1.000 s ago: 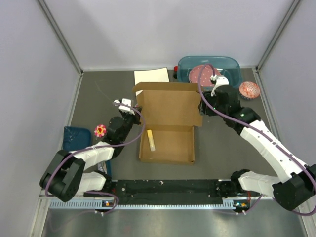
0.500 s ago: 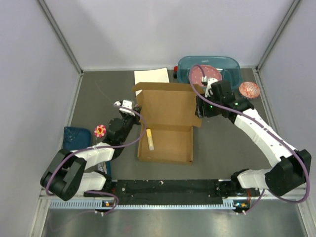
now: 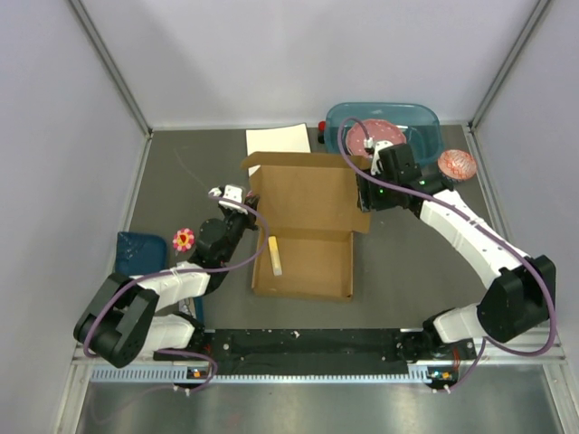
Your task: Fold the paper box
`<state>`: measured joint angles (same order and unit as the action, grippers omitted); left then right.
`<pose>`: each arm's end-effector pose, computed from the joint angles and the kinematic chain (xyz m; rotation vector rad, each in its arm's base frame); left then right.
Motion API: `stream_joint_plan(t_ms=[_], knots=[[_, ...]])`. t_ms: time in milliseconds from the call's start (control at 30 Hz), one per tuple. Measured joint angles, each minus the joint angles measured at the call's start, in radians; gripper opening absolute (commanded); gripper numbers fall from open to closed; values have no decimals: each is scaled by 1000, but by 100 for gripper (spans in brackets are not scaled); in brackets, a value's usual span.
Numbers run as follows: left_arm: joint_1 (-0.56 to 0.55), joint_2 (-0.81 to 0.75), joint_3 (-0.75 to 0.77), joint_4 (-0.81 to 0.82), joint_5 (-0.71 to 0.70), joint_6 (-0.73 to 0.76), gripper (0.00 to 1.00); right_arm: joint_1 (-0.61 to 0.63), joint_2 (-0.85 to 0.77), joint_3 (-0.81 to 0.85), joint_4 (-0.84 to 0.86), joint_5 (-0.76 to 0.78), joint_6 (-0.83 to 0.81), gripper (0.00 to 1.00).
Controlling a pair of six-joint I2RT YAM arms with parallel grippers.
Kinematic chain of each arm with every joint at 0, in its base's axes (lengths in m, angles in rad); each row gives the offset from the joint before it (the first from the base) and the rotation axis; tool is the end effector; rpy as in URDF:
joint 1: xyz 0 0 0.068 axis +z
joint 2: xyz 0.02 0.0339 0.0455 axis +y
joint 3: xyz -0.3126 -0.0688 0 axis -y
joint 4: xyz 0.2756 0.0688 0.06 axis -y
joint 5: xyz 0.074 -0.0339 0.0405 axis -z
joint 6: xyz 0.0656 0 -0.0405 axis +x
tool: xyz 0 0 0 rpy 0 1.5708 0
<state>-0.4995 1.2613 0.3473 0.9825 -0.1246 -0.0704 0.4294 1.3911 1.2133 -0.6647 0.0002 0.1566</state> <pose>0.2491 -0.1266 0.2391 0.2230 1.4971 -0.3643 0.3082 0.1411 0.3272 -0.3305 2.4084 0.2674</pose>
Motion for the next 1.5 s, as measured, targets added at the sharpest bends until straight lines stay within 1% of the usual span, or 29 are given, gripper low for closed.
stream_joint_plan(t_ms=[233, 400, 433, 533, 700, 800, 933, 1100, 1200, 1233, 1300, 1400, 1433, 1500], knots=[[0, 0, -3, 4, 0, 0, 0, -7, -35, -76, 134, 41, 3, 54], [-1, 0, -3, 5, 0, 0, 0, -9, -38, -88, 178, 36, 5, 46], [-1, 0, -3, 5, 0, 0, 0, -9, -38, -89, 186, 32, 5, 43], [-3, 0, -3, 5, -1, 0, 0, -9, -38, -93, 210, 19, 12, 36], [-5, 0, -3, 5, 0, 0, 0, -9, -24, -97, 224, -16, 21, 33], [-5, 0, -3, 5, 0, 0, 0, -9, -19, -118, 233, -30, 23, 27], [-5, 0, -3, 5, 0, -1, 0, -8, -13, -139, 237, -37, 29, 17], [-6, 0, -3, 5, 0, -1, 0, -1, -13, -149, 254, -39, 38, 14], [-6, 0, -3, 4, 0, -2, 0, 1, -15, -154, 261, -36, 40, 10], [-6, 0, -3, 4, 0, -1, 0, 2, -16, -154, 261, -36, 41, 6], [-6, 0, -3, 4, 0, -2, 0, 5, -19, -155, 261, -32, 46, 4], [-10, -1, -3, 3, 0, -6, 3, 13, -26, -159, 260, -16, 47, 1], [-11, -3, -3, 1, 0, -8, 10, 15, -29, -159, 259, -8, 48, 0], [-12, -10, -3, -10, -2, -11, 18, 23, -32, -161, 257, 11, 48, 0]])
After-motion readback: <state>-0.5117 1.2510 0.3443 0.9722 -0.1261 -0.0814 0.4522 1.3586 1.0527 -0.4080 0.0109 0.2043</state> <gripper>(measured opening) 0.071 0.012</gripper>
